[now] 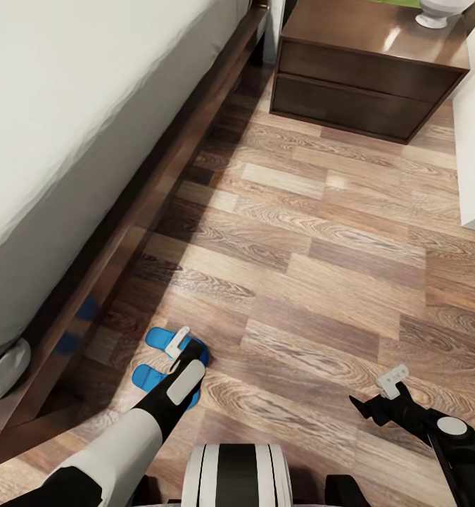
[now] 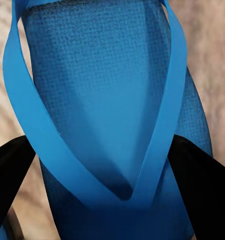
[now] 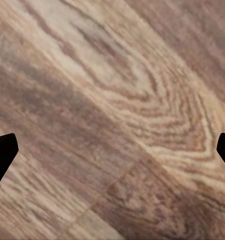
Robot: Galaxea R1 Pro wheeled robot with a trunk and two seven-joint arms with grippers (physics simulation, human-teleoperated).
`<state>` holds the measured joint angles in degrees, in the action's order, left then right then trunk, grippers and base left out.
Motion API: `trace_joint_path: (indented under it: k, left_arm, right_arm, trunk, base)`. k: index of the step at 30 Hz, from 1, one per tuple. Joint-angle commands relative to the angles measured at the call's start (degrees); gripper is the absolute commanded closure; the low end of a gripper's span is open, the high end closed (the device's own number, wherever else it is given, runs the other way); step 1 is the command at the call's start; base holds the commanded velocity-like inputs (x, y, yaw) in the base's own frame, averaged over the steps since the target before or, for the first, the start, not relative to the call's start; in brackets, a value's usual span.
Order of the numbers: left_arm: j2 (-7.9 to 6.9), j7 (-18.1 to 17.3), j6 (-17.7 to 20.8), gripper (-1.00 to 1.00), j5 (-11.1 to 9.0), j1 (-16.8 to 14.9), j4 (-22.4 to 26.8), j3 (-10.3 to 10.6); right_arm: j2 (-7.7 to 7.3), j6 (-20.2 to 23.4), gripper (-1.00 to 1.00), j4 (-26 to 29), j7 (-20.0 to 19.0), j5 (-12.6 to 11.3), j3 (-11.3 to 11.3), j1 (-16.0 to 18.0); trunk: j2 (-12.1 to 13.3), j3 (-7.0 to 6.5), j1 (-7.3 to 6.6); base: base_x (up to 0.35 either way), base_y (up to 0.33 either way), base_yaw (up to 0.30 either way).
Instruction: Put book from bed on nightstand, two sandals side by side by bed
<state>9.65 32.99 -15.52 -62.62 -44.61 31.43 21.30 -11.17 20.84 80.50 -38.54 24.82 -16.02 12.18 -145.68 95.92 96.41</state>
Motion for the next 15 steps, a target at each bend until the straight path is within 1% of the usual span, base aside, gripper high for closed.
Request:
trace_joint_path:
  k: [1, 10, 11, 15]
  left_arm:
    - [-0.09, 0.1, -0.4, 1.00, -0.5, 0.0, -0.1, 0.4]
    - [-0.24, -0.2, 0.1, 1.00, -0.9, 0.0, -0.4, 0.3]
    - [-0.24, -0.2, 0.1, 1.00, -1.2, 0.0, -0.4, 0.2]
    - [-0.45, -0.3, 0.3, 1.00, -4.8, 0.1, -0.5, 0.2]
  right_arm:
    - [0.01, 0.2, -1.00, 0.1, -0.4, 0.4, -0.1, 0.0]
    - [0.01, 0.2, -1.00, 0.0, -0.4, 0.7, -0.1, -0.1]
    - [0.01, 0.2, -1.00, 0.0, -0.4, 0.8, -0.1, -0.1]
    - [0.01, 0.3, -1.00, 0.0, -0.4, 0.8, -0.1, -0.1]
  trunk:
    - [0.0, 0.03, -0.01]
    - [0.0, 0.24, -0.01]
    - [0.0, 0.24, -0.01]
    - [0.0, 0.26, -0.01]
  base:
    - [0.000, 0.000, 0.000]
    - [0.000, 0.000, 0.000]
    - [0.000, 0.000, 0.000]
    - [0.000, 0.000, 0.000]
